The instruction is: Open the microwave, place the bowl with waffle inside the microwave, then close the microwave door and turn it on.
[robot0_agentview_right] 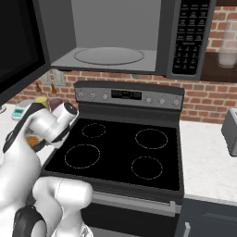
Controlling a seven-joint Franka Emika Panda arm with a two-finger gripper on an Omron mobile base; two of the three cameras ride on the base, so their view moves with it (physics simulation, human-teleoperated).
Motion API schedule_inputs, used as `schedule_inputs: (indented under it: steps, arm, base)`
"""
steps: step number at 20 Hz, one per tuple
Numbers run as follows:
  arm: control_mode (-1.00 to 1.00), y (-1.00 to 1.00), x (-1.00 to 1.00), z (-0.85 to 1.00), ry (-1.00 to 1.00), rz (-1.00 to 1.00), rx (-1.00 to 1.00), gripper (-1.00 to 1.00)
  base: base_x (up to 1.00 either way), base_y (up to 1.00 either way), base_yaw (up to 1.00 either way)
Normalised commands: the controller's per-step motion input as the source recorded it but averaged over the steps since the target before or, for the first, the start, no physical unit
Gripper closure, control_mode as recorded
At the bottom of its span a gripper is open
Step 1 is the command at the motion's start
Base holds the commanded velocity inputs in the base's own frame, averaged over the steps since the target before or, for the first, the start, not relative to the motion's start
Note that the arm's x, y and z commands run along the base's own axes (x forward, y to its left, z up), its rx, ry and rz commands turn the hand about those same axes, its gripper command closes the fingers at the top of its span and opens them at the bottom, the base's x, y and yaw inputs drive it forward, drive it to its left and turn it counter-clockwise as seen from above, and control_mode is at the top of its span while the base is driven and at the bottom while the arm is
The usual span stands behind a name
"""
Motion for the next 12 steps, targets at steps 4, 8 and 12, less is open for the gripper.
schedule_inputs:
  steps: [4, 8, 12]
  arm:
    - [-1.0, 0.02, 0.39, -0.43, 0.03, 0.0, 0.0, -1.0]
    - [-1.0, 0.0, 0.39, -0.36, 0.0, 0.0, 0.0, -1.0]
    - [-1.0, 0.05, 0.3, -0.22, 0.01, 0.0, 0.0, -1.0]
  base:
    - [0.0, 0.0, 0.0]
    - [0.0, 0.0, 0.0]
    - [0.0, 0.0, 0.0]
